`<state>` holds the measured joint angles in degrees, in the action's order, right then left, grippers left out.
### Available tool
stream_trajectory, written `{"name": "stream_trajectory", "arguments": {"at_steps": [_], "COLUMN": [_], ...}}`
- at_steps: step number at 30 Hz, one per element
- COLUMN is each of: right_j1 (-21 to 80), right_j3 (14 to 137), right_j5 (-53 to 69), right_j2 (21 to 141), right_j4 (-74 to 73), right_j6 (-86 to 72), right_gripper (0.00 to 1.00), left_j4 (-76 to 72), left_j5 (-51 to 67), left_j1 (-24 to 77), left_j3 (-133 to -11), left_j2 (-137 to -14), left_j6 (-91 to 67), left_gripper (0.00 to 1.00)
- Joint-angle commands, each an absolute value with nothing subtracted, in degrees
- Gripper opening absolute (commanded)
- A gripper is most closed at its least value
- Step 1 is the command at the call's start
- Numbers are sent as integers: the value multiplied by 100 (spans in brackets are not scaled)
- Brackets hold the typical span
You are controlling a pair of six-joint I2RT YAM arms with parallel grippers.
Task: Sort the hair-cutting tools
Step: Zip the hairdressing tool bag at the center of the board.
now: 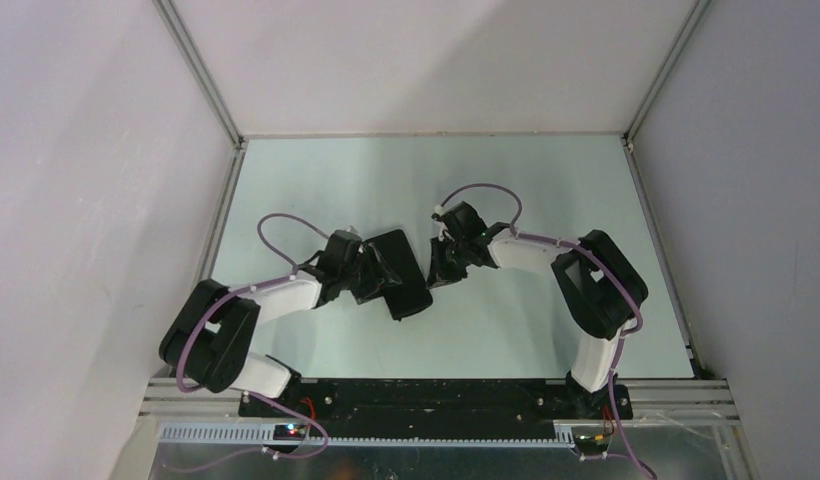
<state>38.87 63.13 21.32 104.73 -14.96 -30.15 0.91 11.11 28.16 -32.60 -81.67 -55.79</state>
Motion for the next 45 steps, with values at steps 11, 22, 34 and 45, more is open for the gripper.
{"name": "stream_trajectory", "arguments": {"at_steps": [11, 22, 34, 45], "right_j1": [5009, 5582, 5680, 5395], "right_j3": [6387, 5338, 5244, 5243], "right_j5": [34, 267, 249, 226], "right_j2": [9116, 8834, 9530, 9771], "right_j4": [-2365, -1242, -643, -1105], "right_j6": [-3226, -4328, -4532, -4894], "right_gripper": [41, 40, 37, 31], "left_j4": [-604, -1003, -986, -1058], "left_j5": [891, 910, 987, 1079], "left_j1": [3120, 3255, 3382, 3431], "left_j3": [-2794, -2537, -2656, -2693], "left_j2": [-8745, -8745, -8731, -8749], "left_j6": [-6466, -7014, -7176, -7308], "left_gripper": [27, 25, 26, 26]}}
